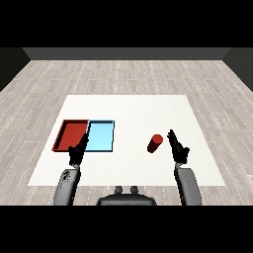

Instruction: Pick the red can and put it in the red box

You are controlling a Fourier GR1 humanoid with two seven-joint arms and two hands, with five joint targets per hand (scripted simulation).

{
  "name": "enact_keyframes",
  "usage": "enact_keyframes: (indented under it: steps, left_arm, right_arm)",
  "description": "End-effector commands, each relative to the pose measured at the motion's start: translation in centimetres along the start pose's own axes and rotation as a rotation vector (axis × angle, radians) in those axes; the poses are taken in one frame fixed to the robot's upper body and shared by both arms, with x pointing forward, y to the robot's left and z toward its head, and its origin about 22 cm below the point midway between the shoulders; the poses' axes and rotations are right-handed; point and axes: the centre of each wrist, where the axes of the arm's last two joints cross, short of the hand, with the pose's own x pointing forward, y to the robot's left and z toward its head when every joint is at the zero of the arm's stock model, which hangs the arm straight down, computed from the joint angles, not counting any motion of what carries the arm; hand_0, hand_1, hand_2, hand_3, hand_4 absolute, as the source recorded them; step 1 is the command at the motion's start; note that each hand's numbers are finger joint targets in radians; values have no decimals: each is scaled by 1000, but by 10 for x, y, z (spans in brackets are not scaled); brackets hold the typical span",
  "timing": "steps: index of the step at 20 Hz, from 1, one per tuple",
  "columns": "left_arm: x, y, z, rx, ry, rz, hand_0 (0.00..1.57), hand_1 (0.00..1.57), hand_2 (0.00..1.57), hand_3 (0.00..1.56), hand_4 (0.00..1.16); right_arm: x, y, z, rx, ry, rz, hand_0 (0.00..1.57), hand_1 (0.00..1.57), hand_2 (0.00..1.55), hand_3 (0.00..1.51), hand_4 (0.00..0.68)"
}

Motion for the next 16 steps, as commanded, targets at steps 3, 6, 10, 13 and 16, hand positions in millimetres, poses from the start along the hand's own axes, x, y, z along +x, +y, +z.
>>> enact_keyframes:
  steps: [3, 6, 10, 13, 16]
  left_arm:
    - [7, -2, -3, -3, -62, 13, 0, 0, 0, 0, 0]
    - [12, -5, 0, -4, -115, 24, 0, 0, 0, 0, 0]
    - [40, 1, -5, 30, -554, 124, 0, 0, 0, 0, 0]
    - [31, -10, -2, 20, -573, 123, 0, 0, 0, 0, 0]
    - [11, 3, -2, 19, -577, 153, 0, 0, 0, 0, 0]
  right_arm:
    - [-4, -70, 20, -10, -13, -23, 0, 0, 0, 0, 0]
    - [2, -138, 52, -15, -16, -30, 0, 0, 0, 0, 0]
    - [12, -124, 33, 49, -319, -130, 0, 0, 0, 0, 0]
    - [-5, -140, 51, 63, -333, -159, 0, 0, 0, 0, 0]
    - [-21, -148, 55, 56, -316, -141, 0, 0, 0, 0, 0]
